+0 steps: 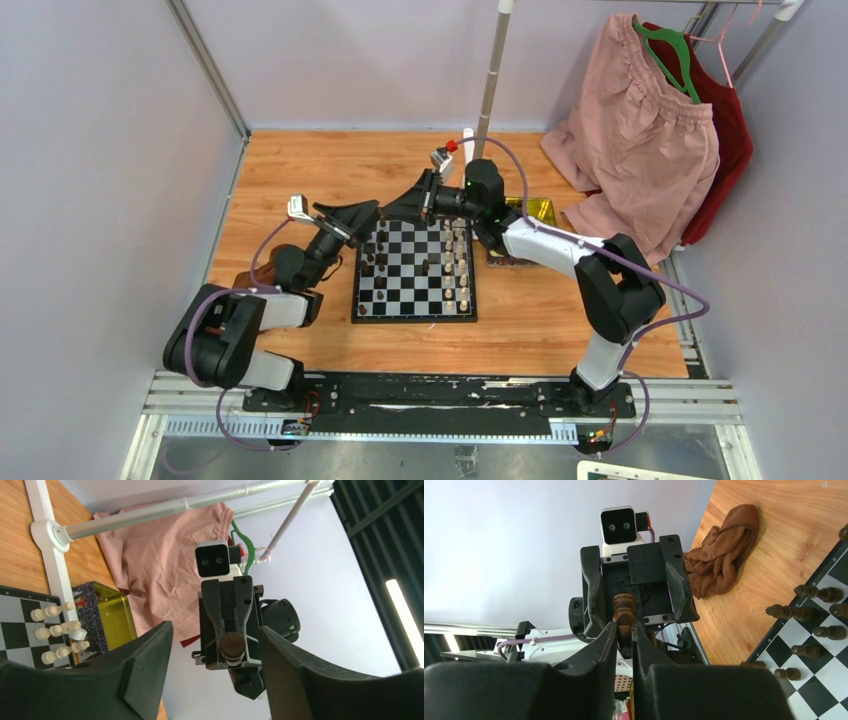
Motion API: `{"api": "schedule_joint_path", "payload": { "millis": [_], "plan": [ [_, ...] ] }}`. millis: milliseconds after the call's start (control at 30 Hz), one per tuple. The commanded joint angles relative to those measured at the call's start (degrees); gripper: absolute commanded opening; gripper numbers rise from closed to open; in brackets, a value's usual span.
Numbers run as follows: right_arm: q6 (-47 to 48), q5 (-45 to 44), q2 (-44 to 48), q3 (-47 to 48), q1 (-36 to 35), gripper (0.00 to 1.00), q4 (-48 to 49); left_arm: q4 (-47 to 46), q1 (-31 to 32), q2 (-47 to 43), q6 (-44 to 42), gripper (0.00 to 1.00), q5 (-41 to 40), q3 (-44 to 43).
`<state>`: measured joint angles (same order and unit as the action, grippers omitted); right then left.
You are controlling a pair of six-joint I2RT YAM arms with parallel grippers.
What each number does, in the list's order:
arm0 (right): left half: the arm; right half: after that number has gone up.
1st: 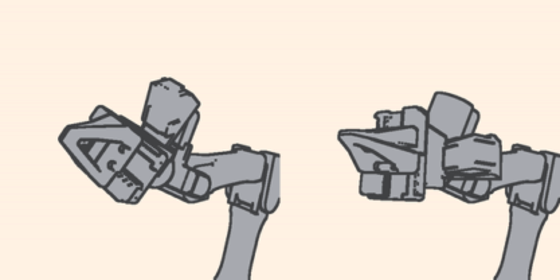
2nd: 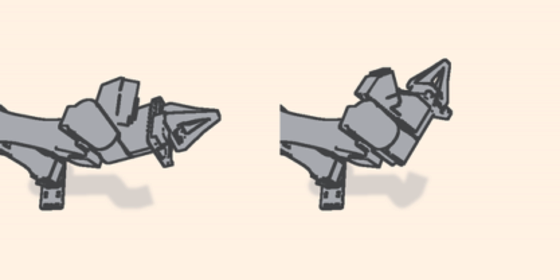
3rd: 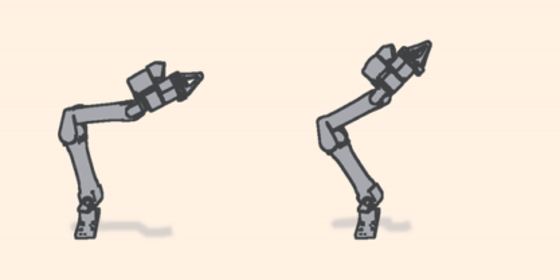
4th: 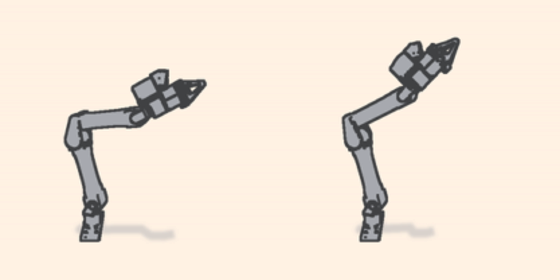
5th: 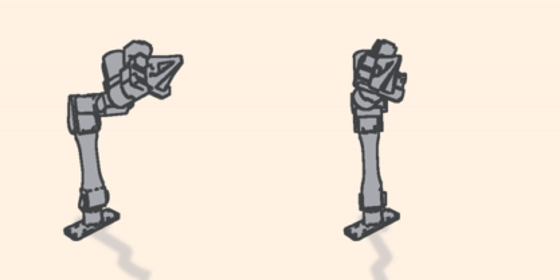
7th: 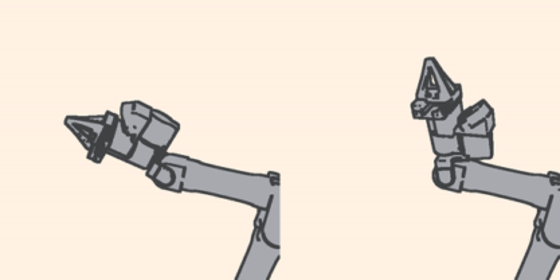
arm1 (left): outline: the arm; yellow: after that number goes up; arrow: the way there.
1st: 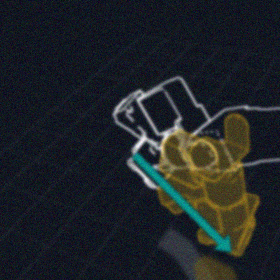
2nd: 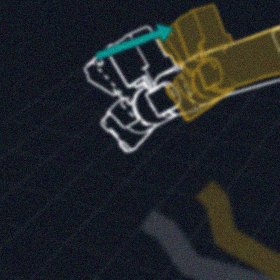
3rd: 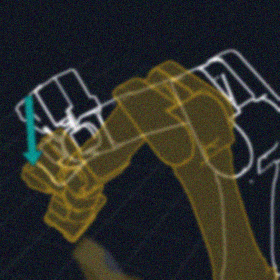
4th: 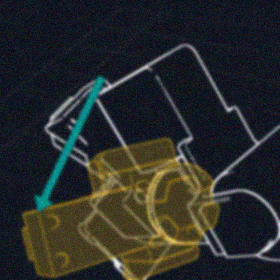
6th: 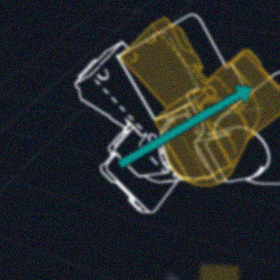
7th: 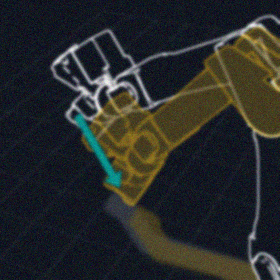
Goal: Set up the chess pieces on the board
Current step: Pick up the chess piece from the storage box, then place the chess piece on the chessboard.
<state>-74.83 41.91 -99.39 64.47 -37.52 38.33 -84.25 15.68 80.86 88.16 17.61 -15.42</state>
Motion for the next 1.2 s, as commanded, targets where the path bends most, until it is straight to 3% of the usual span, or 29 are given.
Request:
{"api": "schedule_joint_path", "payload": {
  "millis": [0,167,300,433,567,733,933,1167],
  "plan": [
    [5.41,2.22,0.17,3.94,-0.76,0.00,-5.05,3.84,-2.32,-4.55,-2.31,0.72,0.33,-0.17],
    [17.26,2.91,0.94,10.20,-0.80,0.00,-21.94,17.54,-5.65,-14.76,-6.52,0.77,0.89,0.58],
    [31.33,1.54,-0.21,18.88,-1.88,0.00,-42.07,45.28,-6.87,-28.87,-16.83,0.78,-0.09,-3.32],
    [44.50,-2.53,-4.23,31.33,-5.65,0.00,-61.51,60.69,-6.89,-29.95,-21.27,0.74,1.93,-6.98],
    [51.31,-7.15,-8.27,38.60,-9.61,0.00,-73.04,77.53,-6.89,-31.26,-29.03,0.73,0.18,-12.42],
    [55.31,-12.03,-10.83,41.85,-13.55,0.00,-79.95,95.82,-6.89,-33.64,-38.28,0.74,-7.12,-19.63],
    [58.31,-17.19,-13.20,45.11,-17.33,0.00,-85.38,108.04,-6.85,-36.38,-44.03,0.76,-16.85,-24.73],
    [59.15,-20.47,-16.36,46.45,-20.70,0.00,-86.40,119.16,-6.89,-39.68,-44.41,0.76,-28.76,-27.27]
  ]
}}
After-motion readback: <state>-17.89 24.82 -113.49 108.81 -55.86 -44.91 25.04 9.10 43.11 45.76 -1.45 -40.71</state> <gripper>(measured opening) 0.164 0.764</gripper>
